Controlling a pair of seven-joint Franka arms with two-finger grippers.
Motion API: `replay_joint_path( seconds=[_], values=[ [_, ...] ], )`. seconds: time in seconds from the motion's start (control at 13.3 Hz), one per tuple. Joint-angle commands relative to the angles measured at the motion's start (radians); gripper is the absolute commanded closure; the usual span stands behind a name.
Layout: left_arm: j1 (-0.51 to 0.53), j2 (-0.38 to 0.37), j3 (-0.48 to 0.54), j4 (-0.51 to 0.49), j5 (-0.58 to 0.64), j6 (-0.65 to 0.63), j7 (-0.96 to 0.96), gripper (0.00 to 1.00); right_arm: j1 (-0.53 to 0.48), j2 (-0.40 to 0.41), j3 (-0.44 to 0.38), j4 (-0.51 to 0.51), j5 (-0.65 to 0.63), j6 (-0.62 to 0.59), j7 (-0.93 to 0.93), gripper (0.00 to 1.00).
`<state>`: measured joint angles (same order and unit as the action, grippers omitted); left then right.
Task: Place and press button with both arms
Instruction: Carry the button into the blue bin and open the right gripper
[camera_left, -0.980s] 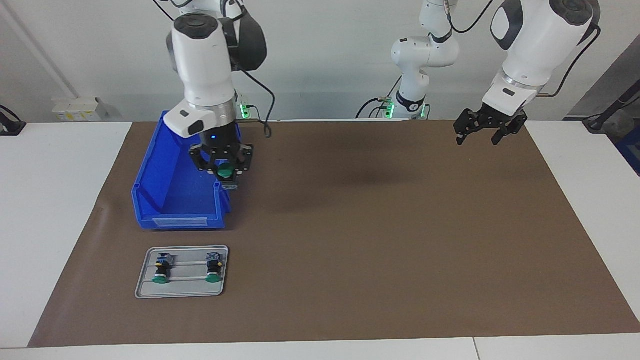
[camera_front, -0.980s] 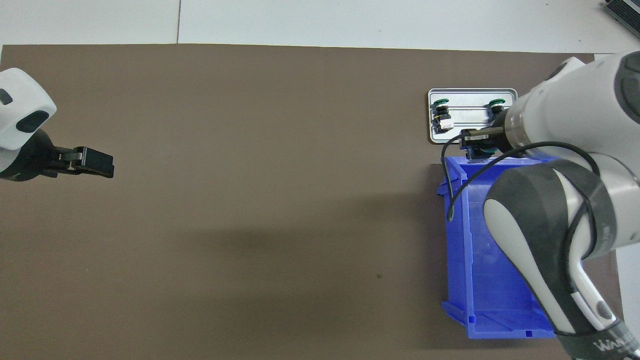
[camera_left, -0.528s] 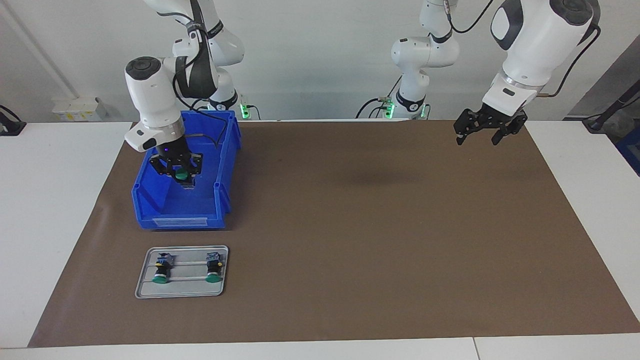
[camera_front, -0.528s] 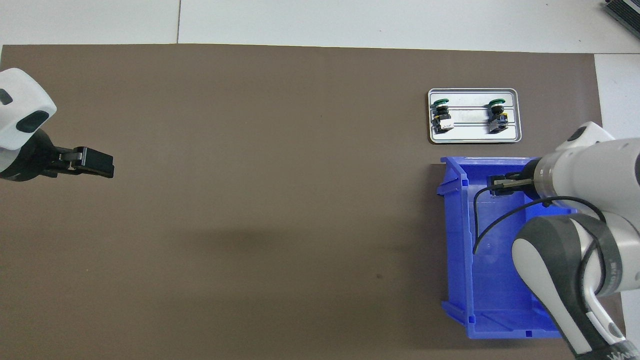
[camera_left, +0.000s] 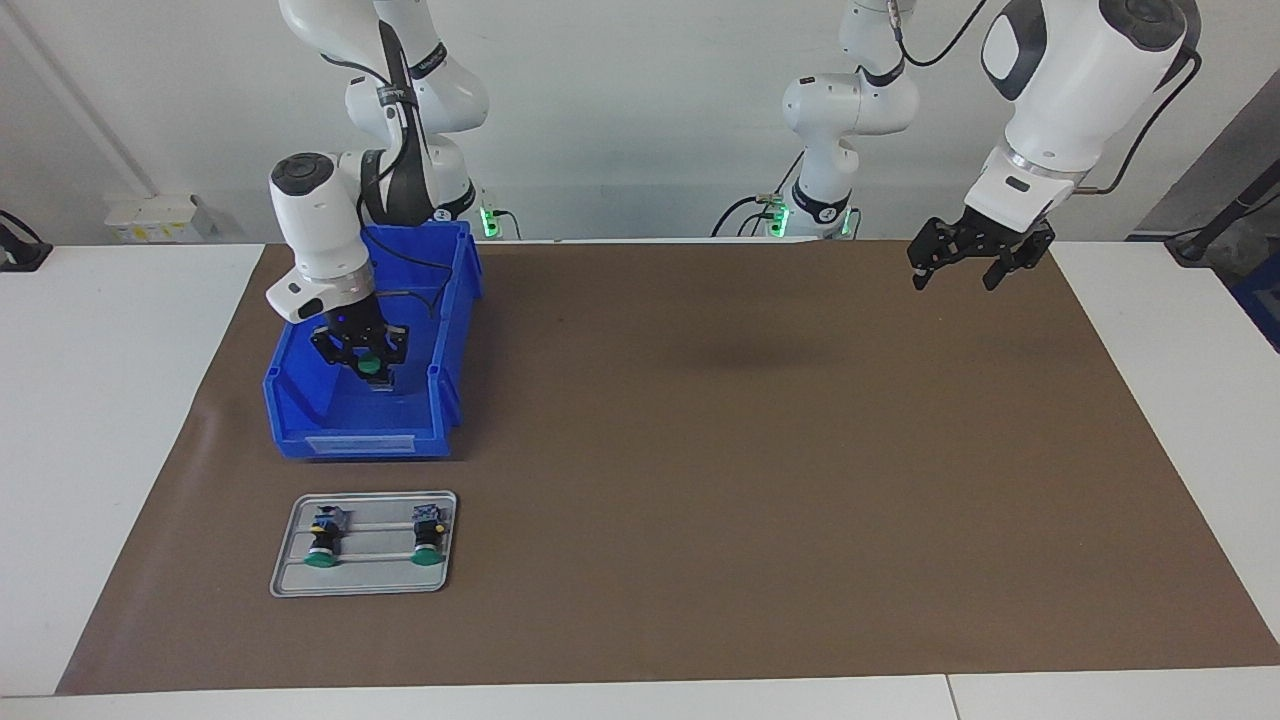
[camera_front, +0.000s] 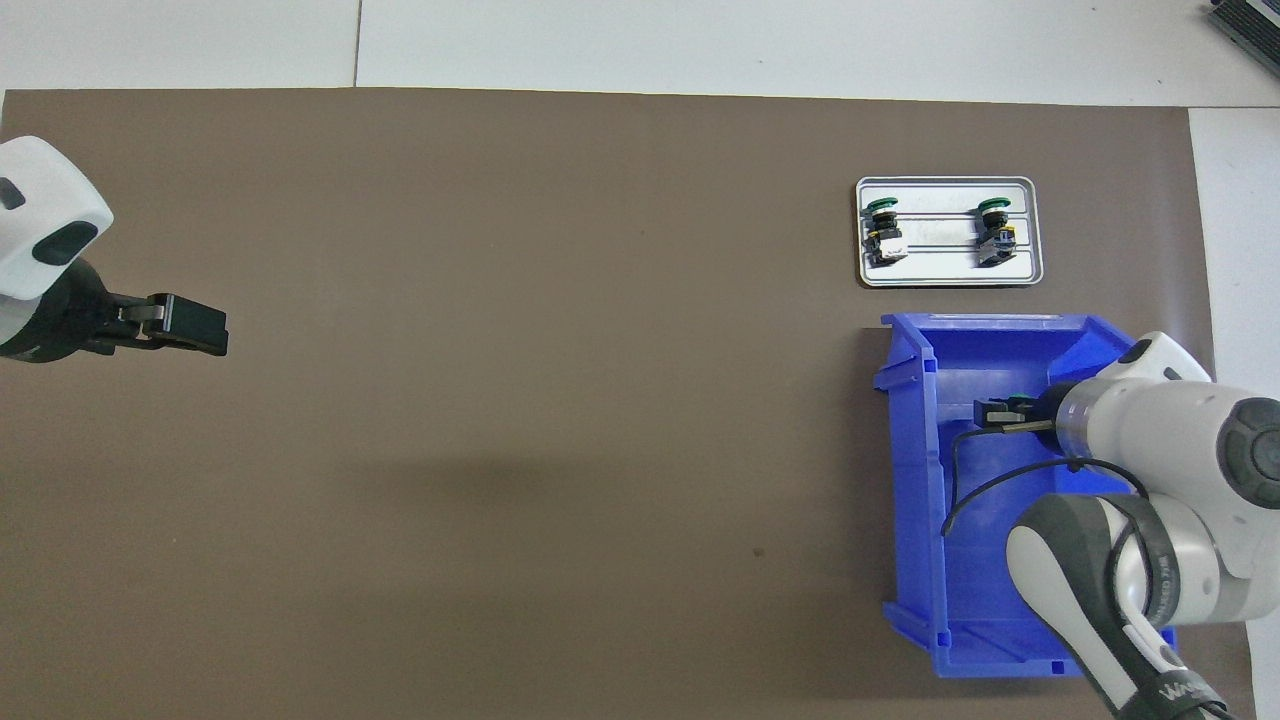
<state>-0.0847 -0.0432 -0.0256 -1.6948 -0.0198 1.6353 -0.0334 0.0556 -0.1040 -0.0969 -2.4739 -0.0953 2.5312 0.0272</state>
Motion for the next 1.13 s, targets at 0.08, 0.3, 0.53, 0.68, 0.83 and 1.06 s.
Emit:
replay_joint_path(
  seconds=[0.08, 0.3, 0.53, 0.68, 0.83, 1.06],
  values=[
    [0.002, -0.029, 0.003, -0.029, -0.009, 0.005, 0.009, 0.0, -0.025, 0.047, 0.016, -0.008, 0.011, 0.076, -0.003, 0.87],
    [0.002, -0.029, 0.003, -0.031, -0.009, 0.005, 0.009, 0.0, -0.02, 0.047, 0.016, -0.007, 0.014, 0.072, 0.034, 0.0],
    [0.002, -0.029, 0.003, -0.031, -0.009, 0.005, 0.009, 0.0, -0.016, 0.03, 0.016, 0.03, 0.014, 0.037, 0.054, 0.0],
    [0.002, -0.029, 0.003, -0.031, -0.009, 0.005, 0.009, 0.0, -0.014, 0.001, 0.017, 0.128, 0.028, -0.125, 0.062, 0.0],
    [0.002, -0.029, 0.003, -0.031, -0.009, 0.005, 0.009, 0.0, -0.011, -0.011, 0.019, 0.275, 0.06, -0.332, 0.091, 0.0],
    [0.002, -0.03, 0.003, -0.031, -0.009, 0.005, 0.009, 0.0, -0.01, -0.011, 0.025, 0.47, 0.066, -0.569, 0.143, 0.0]
  ],
)
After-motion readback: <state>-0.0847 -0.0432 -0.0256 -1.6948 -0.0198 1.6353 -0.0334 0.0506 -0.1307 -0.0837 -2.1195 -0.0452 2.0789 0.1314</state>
